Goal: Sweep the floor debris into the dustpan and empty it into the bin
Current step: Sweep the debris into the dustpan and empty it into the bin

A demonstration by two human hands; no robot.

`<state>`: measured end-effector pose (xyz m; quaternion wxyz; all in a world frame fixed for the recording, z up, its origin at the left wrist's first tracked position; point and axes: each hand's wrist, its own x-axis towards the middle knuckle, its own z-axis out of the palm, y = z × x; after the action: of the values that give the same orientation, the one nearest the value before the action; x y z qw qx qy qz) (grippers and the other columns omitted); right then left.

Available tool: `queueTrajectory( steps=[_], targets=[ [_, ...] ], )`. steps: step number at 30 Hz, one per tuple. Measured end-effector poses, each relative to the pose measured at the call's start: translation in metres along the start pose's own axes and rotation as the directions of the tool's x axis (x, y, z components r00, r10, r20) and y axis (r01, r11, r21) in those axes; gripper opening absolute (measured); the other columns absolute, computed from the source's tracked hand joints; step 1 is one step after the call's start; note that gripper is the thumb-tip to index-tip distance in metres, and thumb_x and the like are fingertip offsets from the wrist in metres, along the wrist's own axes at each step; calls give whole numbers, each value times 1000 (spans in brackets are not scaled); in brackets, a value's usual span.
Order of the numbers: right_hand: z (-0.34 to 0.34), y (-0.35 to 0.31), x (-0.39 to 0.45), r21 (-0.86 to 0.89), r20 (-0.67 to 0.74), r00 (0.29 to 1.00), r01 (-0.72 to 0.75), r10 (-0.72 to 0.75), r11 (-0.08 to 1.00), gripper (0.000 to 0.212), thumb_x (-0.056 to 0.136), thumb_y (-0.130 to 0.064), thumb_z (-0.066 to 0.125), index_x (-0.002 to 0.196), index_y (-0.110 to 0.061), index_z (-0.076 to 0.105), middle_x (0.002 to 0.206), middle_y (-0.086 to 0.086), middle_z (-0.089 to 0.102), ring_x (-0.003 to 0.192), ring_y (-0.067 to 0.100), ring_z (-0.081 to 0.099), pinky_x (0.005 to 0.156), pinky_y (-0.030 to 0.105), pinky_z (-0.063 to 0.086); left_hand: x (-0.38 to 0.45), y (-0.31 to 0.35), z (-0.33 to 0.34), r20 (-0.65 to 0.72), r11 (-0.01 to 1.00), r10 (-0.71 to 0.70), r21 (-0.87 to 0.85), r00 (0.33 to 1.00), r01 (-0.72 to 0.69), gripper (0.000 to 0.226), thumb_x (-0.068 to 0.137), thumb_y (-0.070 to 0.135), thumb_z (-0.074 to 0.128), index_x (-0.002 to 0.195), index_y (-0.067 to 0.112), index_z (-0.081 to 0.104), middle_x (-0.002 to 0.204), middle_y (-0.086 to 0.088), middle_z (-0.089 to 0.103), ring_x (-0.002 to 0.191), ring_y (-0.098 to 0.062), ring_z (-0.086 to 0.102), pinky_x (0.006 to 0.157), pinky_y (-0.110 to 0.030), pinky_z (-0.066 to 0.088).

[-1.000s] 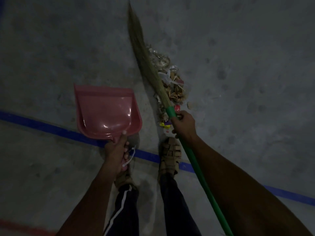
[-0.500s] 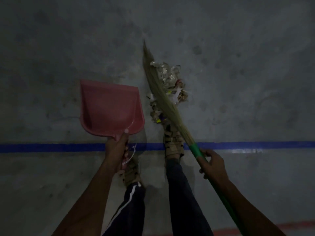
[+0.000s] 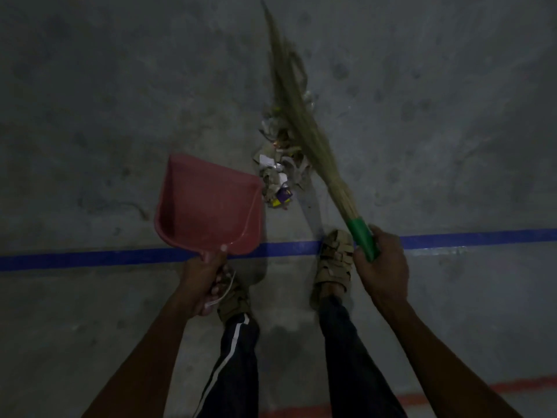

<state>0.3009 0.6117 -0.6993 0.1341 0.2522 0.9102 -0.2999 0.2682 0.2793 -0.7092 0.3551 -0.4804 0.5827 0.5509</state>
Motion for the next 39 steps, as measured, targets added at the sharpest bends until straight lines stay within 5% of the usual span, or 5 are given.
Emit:
queueTrajectory(
  steps=[10,16,27,33,39],
  targets=[
    [8,38,100,-332,-59,997,21,-43,943,49,90,-20,60,136,-14,46,125,11,41,77,35,60,64,41,49,24,-80,36,53,996,-40,79,998,36,46,88,44,75,91,3,53,54,-10,52,36,-15,37,42,-19,33],
    [5,60,130,-432,-20,1000,-27,20,901,49,82,-8,64,128,-16,47,119,12,41,77,37,58,59,37,41,44,-105,68,12,989,-128,70,992,127,50,82,53,77,80,6,61,60,-15,55,41,-14,38,48,-20,29],
    [26,129,84,-340,229,971,20,63,940,66,72,-6,66,128,-26,38,119,3,47,82,27,59,58,46,55,78,-84,80,46,959,-185,227,982,170,53,87,57,69,77,6,63,51,-3,45,38,-13,36,43,-19,27],
    [44,134,83,-174,118,988,-77,99,982,70,73,-2,66,137,-17,40,126,8,44,100,28,55,66,33,39,90,-71,63,84,942,-196,293,977,164,52,90,54,66,73,5,59,52,-5,46,42,-16,37,44,-23,30],
    [59,113,117,-200,37,997,-58,66,978,64,74,0,66,133,-13,42,128,12,41,95,35,58,65,40,47,105,-70,50,140,944,-175,306,975,126,51,92,53,63,77,5,58,51,-6,40,39,-15,33,42,-19,26]
  ],
)
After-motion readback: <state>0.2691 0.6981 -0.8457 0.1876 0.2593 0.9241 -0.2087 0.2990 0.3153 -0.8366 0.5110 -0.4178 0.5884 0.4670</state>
